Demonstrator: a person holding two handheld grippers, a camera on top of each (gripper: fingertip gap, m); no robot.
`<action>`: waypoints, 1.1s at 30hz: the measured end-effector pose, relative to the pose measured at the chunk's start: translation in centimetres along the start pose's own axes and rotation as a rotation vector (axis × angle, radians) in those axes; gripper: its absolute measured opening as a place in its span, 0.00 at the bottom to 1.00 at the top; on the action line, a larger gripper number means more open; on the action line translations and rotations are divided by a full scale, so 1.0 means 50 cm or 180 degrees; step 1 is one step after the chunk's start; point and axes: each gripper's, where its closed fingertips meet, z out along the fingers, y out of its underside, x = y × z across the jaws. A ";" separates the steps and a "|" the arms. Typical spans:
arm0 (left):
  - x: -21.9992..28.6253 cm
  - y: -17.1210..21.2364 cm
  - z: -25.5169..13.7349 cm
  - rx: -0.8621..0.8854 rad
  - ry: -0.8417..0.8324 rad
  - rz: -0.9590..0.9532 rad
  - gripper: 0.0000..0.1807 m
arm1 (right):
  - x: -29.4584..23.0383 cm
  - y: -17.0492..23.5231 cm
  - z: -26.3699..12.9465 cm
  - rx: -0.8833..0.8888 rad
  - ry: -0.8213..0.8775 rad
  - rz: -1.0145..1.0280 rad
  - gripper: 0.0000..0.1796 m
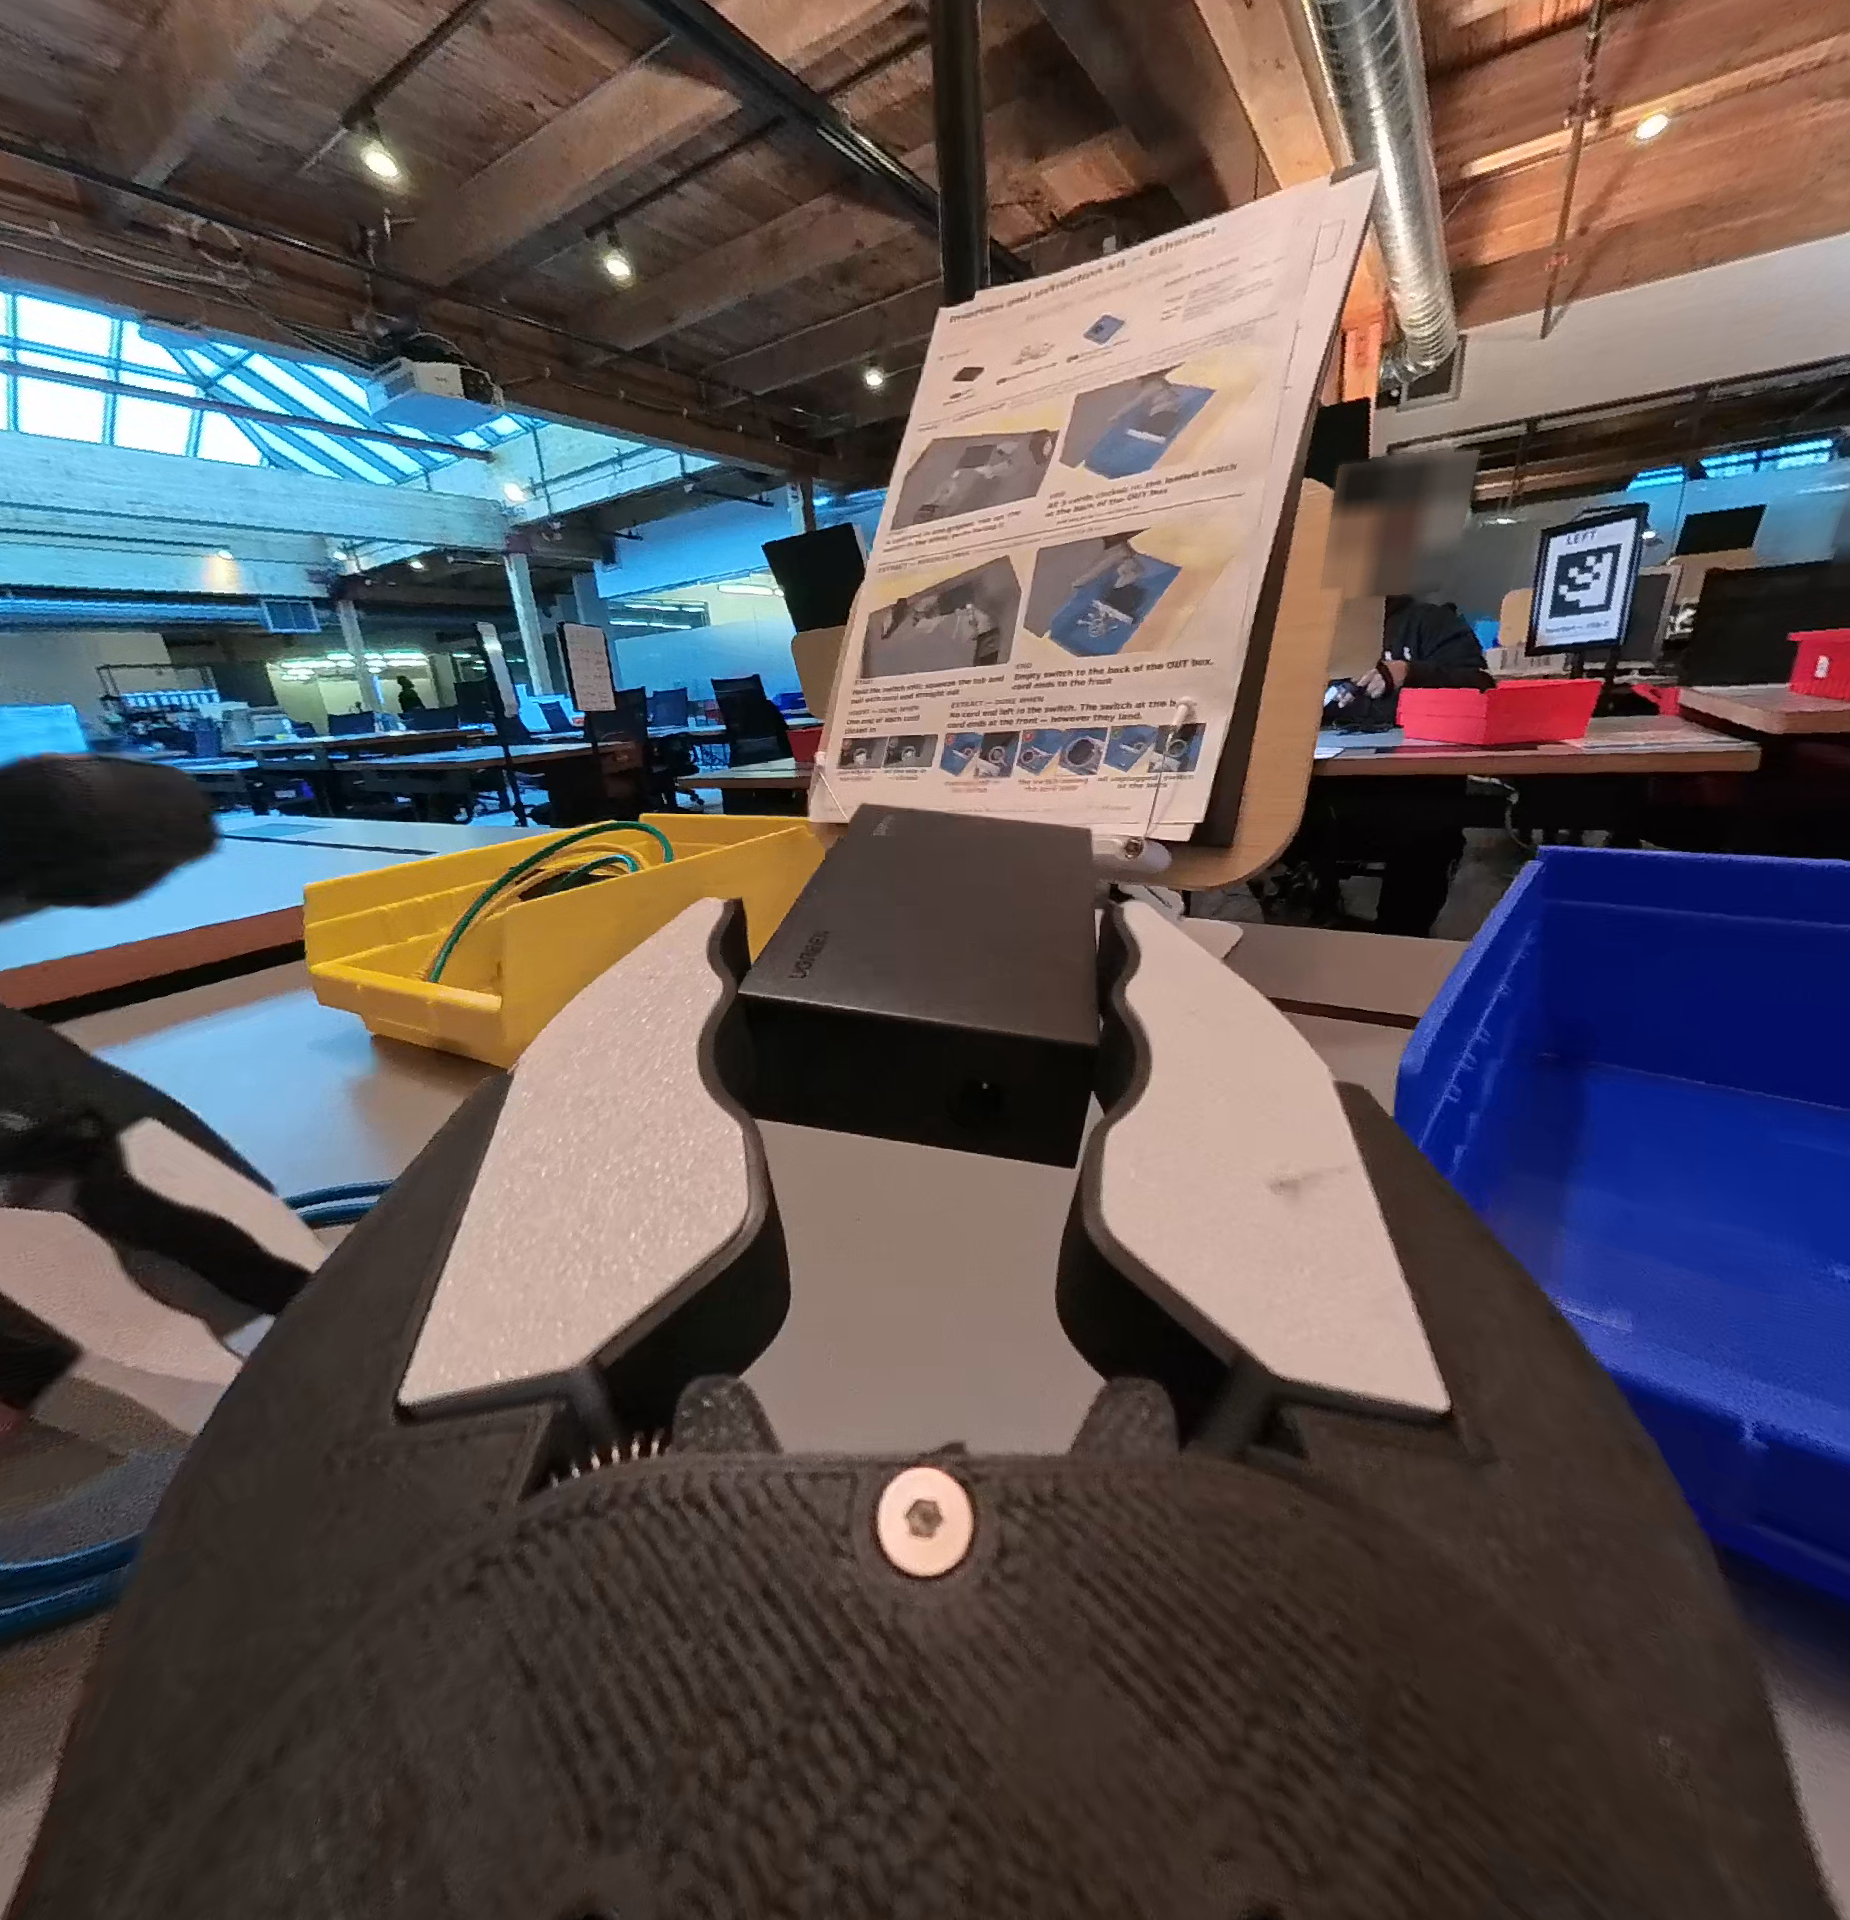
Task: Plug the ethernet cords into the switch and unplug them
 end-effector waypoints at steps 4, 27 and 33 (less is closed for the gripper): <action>-0.016 -0.016 0.029 -0.0059 -0.0212 0.0136 0.19 | -0.015 0.004 0.004 0.0031 -0.0192 0.0139 0.36; 0.060 -0.292 -0.093 0.1422 0.2307 -0.1837 0.15 | -0.178 0.078 0.052 -0.0351 -0.0594 -0.0415 0.35; 0.059 -0.298 -0.101 0.1474 0.2208 -0.1820 0.15 | -0.175 0.090 0.057 -0.0445 -0.0447 -0.0394 0.36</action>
